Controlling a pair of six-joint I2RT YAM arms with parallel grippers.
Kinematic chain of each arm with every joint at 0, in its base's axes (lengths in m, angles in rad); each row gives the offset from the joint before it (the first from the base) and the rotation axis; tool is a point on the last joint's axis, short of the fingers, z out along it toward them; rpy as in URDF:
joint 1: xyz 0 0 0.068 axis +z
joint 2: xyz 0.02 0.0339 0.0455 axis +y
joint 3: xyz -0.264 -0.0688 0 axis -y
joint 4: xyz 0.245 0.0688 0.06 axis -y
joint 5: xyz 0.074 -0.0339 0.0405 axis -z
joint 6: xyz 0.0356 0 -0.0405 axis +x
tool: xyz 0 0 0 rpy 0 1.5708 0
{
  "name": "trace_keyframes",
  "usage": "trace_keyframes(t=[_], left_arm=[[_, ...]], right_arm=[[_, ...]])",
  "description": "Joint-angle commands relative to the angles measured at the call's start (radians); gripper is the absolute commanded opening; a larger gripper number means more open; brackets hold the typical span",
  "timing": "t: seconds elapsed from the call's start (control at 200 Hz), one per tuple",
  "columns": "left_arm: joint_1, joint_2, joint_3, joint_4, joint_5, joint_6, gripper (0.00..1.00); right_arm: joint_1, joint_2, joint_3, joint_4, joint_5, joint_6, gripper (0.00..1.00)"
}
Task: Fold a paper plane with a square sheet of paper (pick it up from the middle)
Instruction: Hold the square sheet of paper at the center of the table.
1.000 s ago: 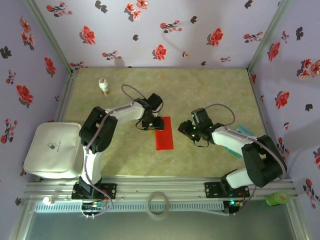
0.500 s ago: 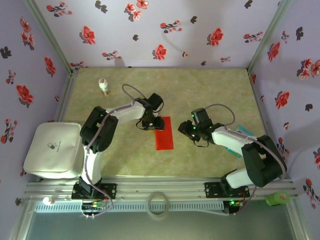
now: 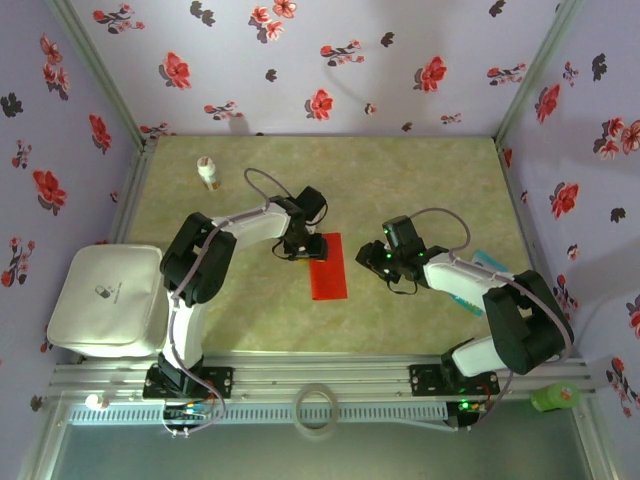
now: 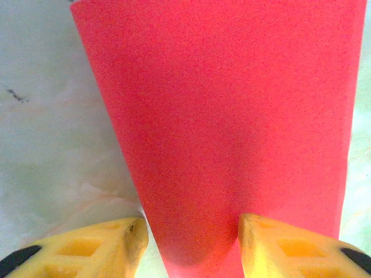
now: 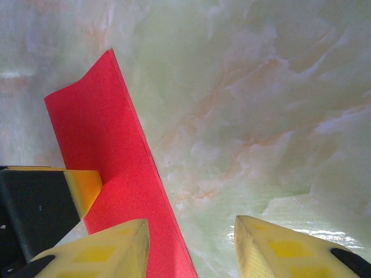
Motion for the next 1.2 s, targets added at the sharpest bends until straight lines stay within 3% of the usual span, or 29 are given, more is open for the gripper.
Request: trace_keyframes(t=[0.0, 0.835, 0.965, 1.195], left_arm=[[0.010, 0.102, -0.055, -0.029, -0.103, 0.029, 0.50], [0.007, 0.132, -0.032, -0.035, -0.090, 0.009, 0.52], [0.007, 0.140, -0.028, -0.049, -0.093, -0.007, 0.52], [0.007, 0.133, -0.043, -0.031, -0.092, -0.033, 0.52]], right_arm=[[0.005, 0.014, 0.000, 0.005, -0.003, 0.008, 0.43], [0.008, 0.027, 0.004, 0.015, -0.011, 0.010, 0.44], [0.011, 0.040, 0.013, 0.022, -0.045, -0.005, 0.37], [0.026, 0.065, 0.038, 0.007, -0.051, -0.019, 0.37]])
